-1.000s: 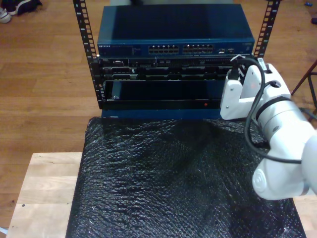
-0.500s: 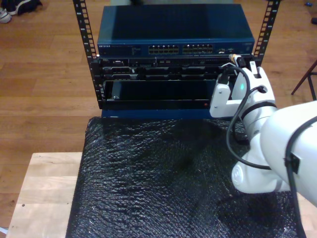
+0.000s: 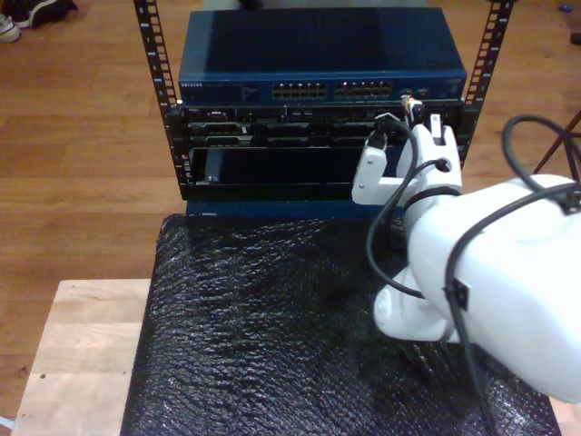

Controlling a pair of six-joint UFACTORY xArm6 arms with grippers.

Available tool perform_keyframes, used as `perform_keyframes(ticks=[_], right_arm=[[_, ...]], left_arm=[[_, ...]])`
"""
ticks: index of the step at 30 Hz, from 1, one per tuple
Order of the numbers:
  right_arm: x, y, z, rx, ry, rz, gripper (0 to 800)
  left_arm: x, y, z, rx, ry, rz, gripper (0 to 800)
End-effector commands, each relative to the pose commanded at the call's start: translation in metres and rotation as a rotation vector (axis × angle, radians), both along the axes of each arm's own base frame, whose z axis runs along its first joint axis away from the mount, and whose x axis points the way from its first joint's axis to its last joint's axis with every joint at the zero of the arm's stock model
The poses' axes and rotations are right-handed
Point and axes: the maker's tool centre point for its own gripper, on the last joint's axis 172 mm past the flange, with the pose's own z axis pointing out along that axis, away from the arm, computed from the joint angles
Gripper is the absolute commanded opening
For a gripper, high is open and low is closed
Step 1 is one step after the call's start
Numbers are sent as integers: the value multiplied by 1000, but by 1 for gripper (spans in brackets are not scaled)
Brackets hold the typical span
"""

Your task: Grab the cable and plug it in

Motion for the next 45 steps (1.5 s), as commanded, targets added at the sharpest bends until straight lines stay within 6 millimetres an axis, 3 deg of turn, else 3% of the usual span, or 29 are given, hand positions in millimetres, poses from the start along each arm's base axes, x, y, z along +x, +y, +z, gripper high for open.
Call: perform_keyframes(ticks=[11, 27, 33, 45], right_arm=[[20, -3, 7, -19, -77, -85, 0], [20, -1, -6, -23, -60, -75, 0], [21, 19, -8, -56, -64, 1, 0], [25, 21, -1, -54, -80, 15, 0]], left_arm=[[0, 0, 0, 0, 0, 0, 800], [0, 0, 0, 0, 0, 0, 800], [0, 0, 0, 0, 0, 0, 800], [0, 0, 0, 0, 0, 0, 800]])
